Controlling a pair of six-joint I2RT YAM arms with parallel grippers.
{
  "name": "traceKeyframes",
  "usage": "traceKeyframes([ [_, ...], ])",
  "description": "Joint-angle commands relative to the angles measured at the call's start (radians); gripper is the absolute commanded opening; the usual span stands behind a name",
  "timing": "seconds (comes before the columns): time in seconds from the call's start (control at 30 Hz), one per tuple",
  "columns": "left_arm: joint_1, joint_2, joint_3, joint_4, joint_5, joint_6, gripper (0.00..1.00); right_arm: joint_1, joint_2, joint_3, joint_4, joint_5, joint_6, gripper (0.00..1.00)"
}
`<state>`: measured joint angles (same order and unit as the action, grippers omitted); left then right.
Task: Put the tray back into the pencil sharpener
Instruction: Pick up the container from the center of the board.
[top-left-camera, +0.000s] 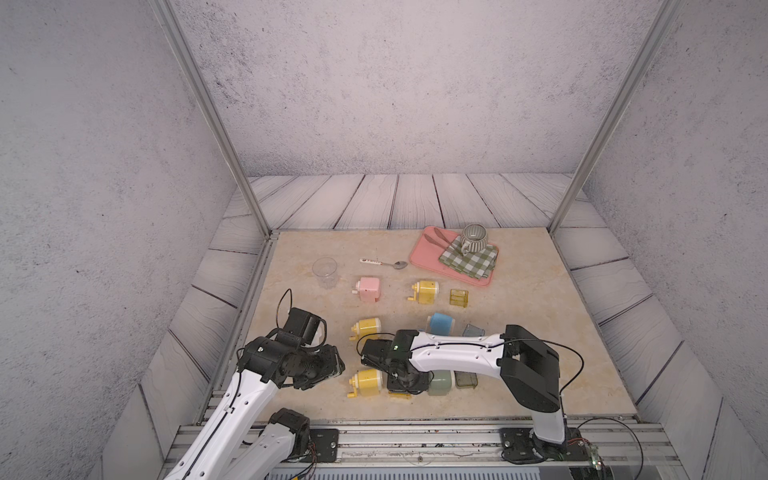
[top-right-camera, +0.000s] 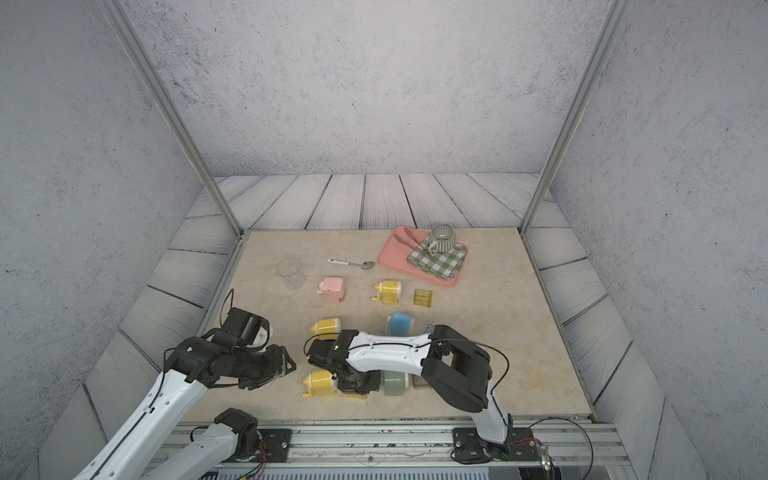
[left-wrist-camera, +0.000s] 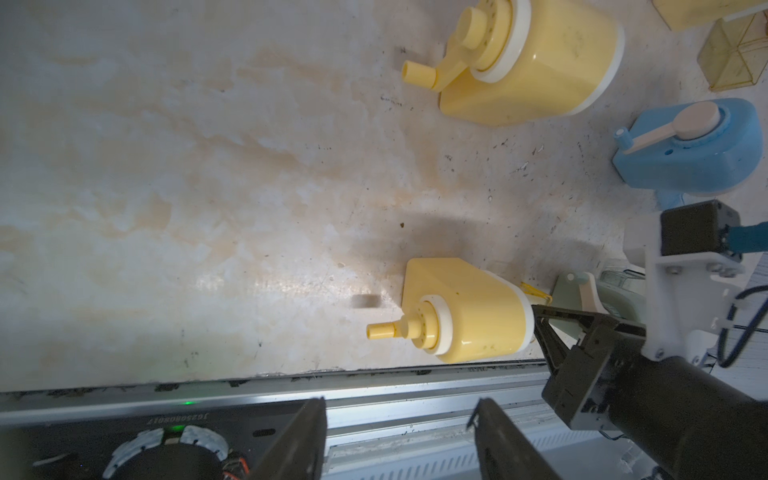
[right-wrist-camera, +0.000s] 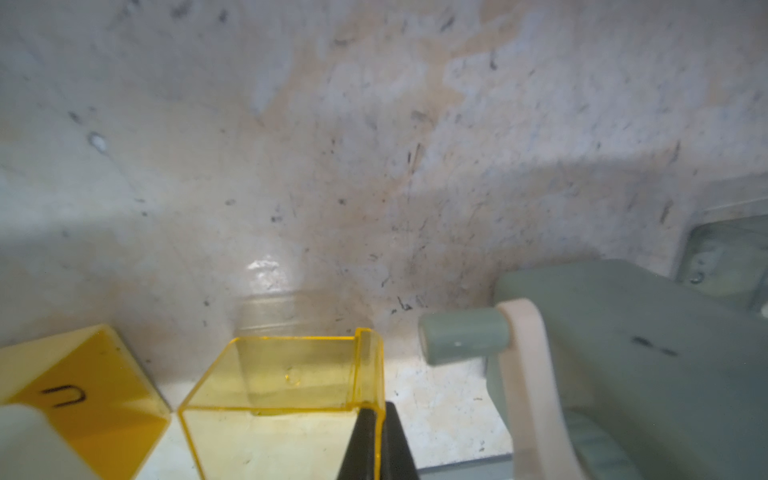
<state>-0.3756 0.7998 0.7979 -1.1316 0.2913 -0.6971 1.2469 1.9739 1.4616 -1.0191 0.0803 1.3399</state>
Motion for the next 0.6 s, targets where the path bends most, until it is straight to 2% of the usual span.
traceKeyframes([
  [0.0,-0.006,-0.005,-0.009,-0.002,-0.01,0.009,0.63,-0.002,0.008,0.067,-0.079,0.046,-0.033,0.05],
  [0.27,-0.006,-0.009,-0.088,0.088,0.138,0.026,0.67,-0.003,0.047,0.166,-0.147,0.054,-0.092,0.05],
  [0.57,-0.006,0.012,-0.139,0.172,0.228,-0.016,0.68,-0.006,0.064,0.175,-0.162,0.05,-0.116,0.05],
])
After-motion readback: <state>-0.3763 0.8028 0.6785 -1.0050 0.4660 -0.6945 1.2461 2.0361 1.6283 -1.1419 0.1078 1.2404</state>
